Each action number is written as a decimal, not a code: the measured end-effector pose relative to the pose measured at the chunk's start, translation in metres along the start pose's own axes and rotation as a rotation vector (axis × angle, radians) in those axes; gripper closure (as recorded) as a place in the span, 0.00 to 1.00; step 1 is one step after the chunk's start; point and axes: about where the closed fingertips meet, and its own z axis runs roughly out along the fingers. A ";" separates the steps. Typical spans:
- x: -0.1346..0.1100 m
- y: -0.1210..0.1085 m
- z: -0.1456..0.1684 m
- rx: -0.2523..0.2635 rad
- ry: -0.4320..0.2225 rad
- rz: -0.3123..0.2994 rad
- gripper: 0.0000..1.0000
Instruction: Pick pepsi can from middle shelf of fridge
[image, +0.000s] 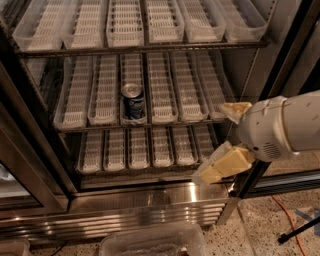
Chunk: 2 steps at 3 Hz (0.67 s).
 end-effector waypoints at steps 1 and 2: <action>-0.021 0.001 0.002 0.012 -0.083 -0.008 0.00; -0.021 0.001 0.002 0.010 -0.082 -0.007 0.00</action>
Offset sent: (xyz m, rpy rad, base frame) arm 0.0046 0.0144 0.0113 0.0622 -0.0500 0.0071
